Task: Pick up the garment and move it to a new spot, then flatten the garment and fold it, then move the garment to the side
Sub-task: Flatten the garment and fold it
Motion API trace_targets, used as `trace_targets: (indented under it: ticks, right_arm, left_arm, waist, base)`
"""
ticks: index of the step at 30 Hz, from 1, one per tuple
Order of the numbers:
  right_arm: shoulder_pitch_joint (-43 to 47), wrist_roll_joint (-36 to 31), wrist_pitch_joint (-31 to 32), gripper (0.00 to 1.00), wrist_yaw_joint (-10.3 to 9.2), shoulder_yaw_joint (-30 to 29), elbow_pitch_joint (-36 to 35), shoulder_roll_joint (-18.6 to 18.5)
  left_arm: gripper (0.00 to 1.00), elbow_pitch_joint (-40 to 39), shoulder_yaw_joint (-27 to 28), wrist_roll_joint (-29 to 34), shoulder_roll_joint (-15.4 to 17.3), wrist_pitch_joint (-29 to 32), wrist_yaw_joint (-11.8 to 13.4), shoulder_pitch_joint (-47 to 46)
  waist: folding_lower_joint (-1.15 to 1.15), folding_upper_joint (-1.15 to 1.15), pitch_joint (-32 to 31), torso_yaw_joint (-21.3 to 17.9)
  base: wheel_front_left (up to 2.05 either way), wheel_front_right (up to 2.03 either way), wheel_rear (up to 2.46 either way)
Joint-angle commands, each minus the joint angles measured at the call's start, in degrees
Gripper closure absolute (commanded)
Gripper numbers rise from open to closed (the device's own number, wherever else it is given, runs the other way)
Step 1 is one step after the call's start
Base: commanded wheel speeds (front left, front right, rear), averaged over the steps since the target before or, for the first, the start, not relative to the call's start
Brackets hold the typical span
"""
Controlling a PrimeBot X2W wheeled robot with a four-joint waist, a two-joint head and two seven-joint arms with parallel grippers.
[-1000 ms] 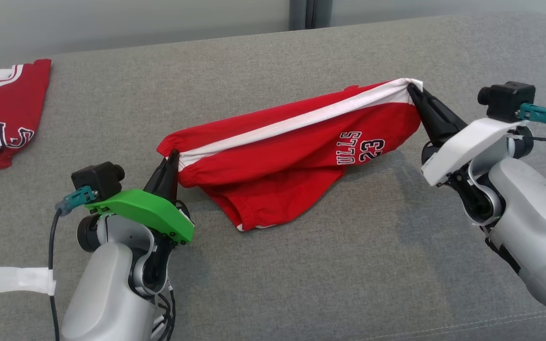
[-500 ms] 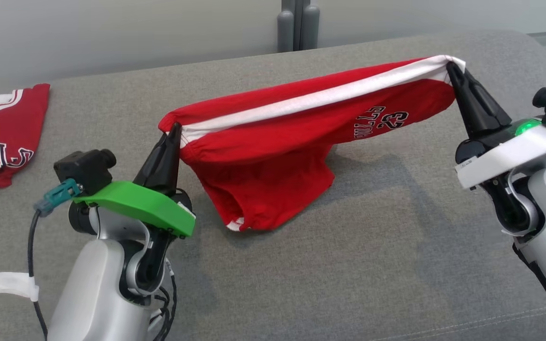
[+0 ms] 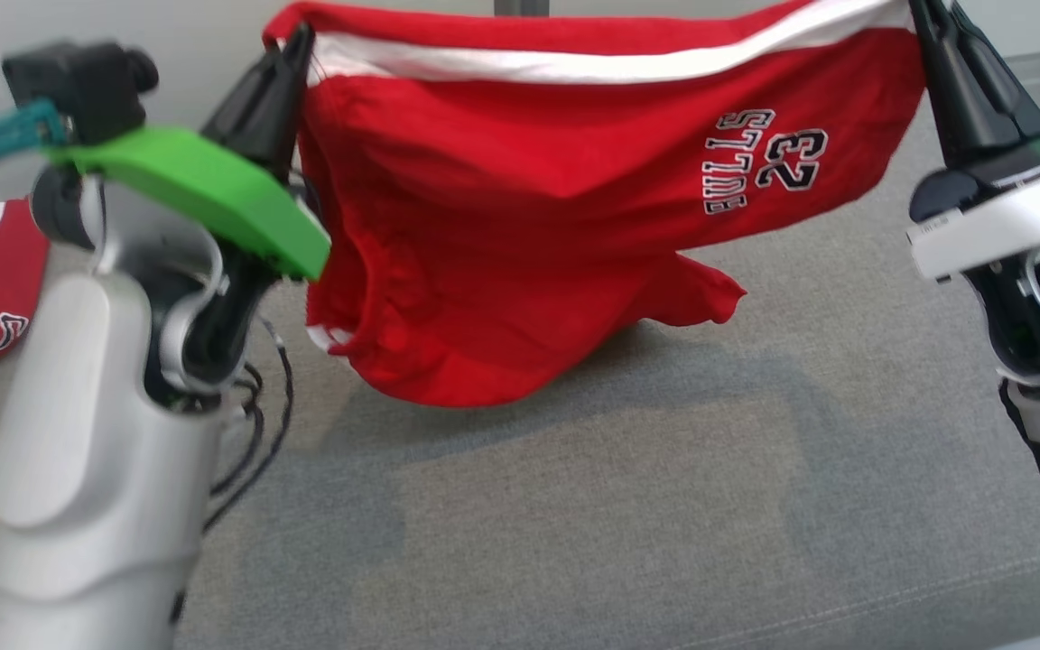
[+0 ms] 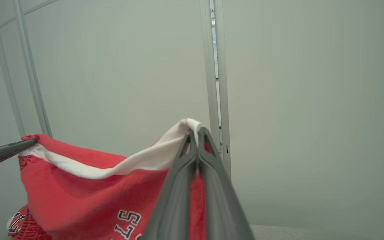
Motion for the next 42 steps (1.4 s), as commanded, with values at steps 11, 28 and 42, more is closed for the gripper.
trace_targets:
  ticks: [11,28,42]
  right_arm:
    - [-22.84,-4.12,-3.69,1.0,0.0,2.3,19.8,9.62]
    - [-42.08,-9.75,-13.52,1.0,-0.01,2.63,35.37,19.26]
    - [-27.65,-6.79,-13.58,1.0,-0.01,9.99,25.68,17.66]
  left_arm:
    - [1.0,23.18,-2.2,8.21,3.31,-2.39,-1.24,-26.33]
    - [1.0,45.7,-3.71,17.22,7.41,-26.45,-2.81,-47.55]
    - [1.0,54.63,-3.16,12.5,6.72,-31.4,-5.64,-41.95]
  waist:
    - [0.0,0.0,10.02,-7.92]
    - [0.0,0.0,20.43,-14.79]
    - [0.0,0.0,21.99,-13.33]
  base:
    - [0.0,0.0,0.0]
    - [0.0,0.0,0.0]
    - [0.0,0.0,0.0]
